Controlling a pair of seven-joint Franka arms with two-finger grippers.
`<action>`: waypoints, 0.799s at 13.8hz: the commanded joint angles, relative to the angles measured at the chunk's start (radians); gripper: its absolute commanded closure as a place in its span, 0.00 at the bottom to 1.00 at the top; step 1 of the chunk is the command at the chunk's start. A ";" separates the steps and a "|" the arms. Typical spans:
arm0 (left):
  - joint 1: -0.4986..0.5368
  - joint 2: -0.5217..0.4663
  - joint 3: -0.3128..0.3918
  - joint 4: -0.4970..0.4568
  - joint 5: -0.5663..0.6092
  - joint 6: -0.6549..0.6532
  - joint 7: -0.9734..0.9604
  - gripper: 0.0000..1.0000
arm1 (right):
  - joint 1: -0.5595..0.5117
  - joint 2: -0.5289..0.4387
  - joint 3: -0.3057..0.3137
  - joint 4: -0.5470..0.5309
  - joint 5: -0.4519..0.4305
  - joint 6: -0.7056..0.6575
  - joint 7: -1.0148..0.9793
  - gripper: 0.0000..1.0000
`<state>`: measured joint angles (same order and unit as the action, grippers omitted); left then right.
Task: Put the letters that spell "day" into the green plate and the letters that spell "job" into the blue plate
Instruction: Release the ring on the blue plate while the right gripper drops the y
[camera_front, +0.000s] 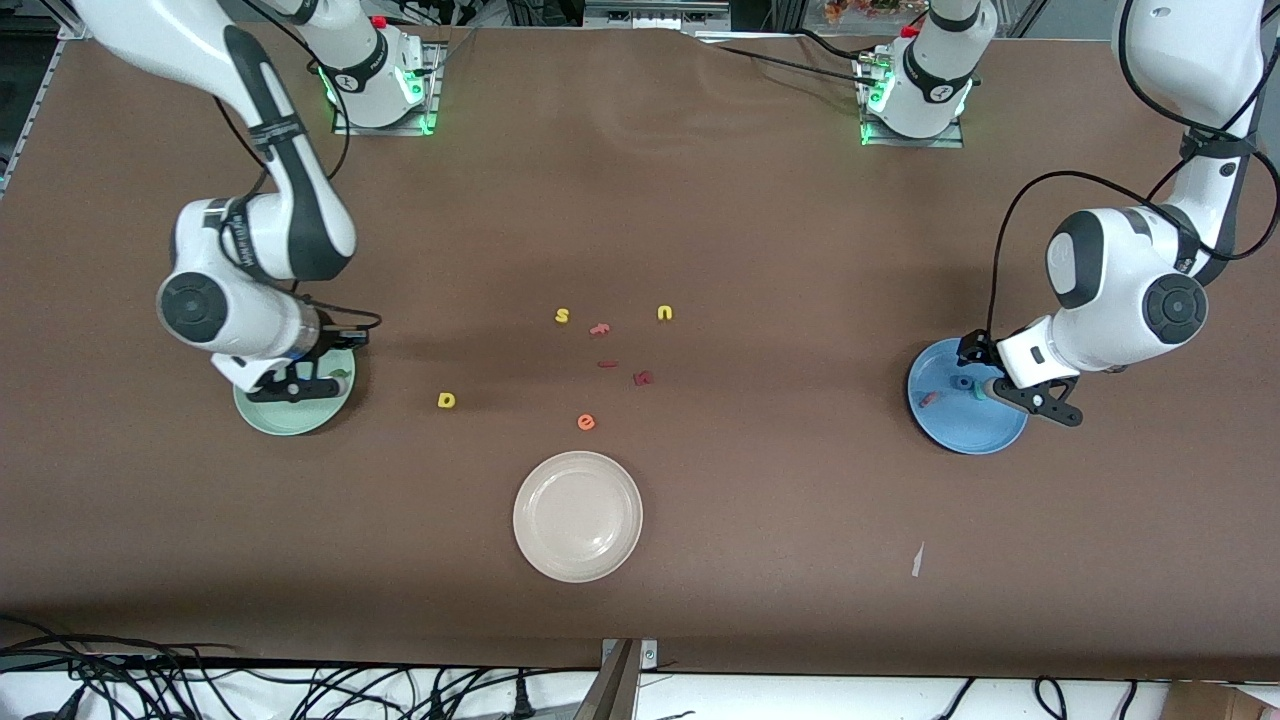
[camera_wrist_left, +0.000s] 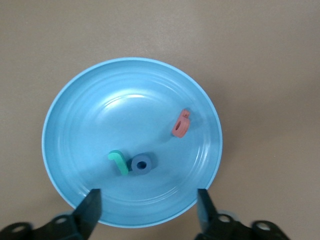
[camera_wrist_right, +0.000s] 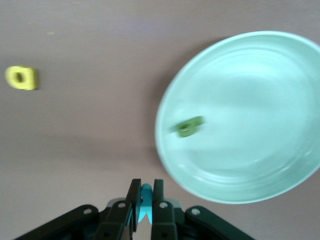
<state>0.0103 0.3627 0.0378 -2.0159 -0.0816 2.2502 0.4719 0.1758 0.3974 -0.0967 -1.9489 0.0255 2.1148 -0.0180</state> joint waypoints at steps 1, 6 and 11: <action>0.022 -0.040 -0.009 -0.039 0.033 -0.004 -0.004 0.00 | -0.054 0.102 0.009 0.115 -0.001 -0.022 -0.054 1.00; 0.011 -0.230 -0.012 -0.124 0.020 0.003 -0.007 0.00 | -0.095 0.164 0.011 0.176 0.002 -0.021 -0.088 0.15; 0.008 -0.423 -0.016 0.038 0.031 -0.267 -0.006 0.00 | -0.070 0.143 0.028 0.186 0.021 -0.029 -0.016 0.00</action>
<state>0.0197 0.0043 0.0245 -2.0592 -0.0816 2.1276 0.4719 0.1004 0.5525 -0.0793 -1.7799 0.0298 2.1128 -0.0709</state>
